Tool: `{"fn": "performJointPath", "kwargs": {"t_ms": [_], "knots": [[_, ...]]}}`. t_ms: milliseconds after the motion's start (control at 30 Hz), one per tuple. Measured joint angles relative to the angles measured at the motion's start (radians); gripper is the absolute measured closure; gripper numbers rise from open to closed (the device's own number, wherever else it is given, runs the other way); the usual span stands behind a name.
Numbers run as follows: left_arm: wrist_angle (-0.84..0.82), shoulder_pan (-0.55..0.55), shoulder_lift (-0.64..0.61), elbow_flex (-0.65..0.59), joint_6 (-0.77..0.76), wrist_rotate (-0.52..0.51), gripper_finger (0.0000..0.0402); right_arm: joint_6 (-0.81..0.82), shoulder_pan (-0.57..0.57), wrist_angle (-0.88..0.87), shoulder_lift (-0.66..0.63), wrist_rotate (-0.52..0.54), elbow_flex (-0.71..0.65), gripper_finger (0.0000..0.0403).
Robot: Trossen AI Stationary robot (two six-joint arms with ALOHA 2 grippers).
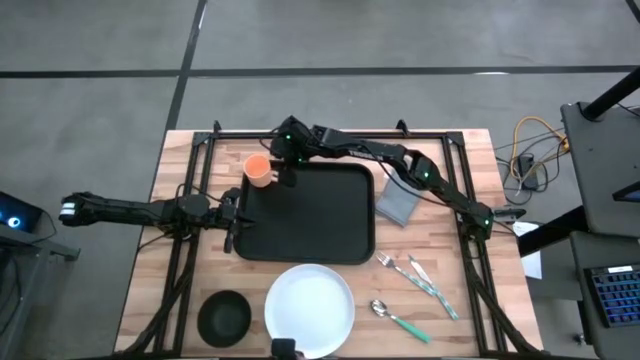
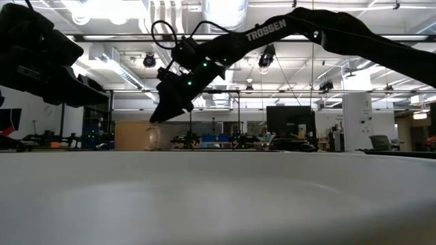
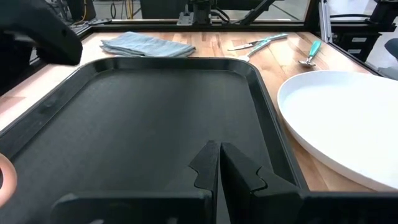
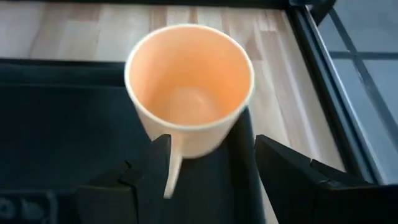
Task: Set up tray
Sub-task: Put the gray napkin on the right of the black tray
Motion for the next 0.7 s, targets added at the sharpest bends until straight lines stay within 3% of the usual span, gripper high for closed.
{"fn": "performJointPath", "kwargs": {"t_ms": [533, 700], "knots": [[0.0, 0.0, 0.0, 0.0, 0.0, 0.0, 0.0401, -0.018, 0.009, -0.154, -0.051, -0.016, 0.034, 0.0182], [0.0, 0.0, 0.0, 0.0, 0.0, 0.0, 0.0401, -0.018, 0.023, -0.161, -0.066, -0.138, 0.034, 0.0182]]}}
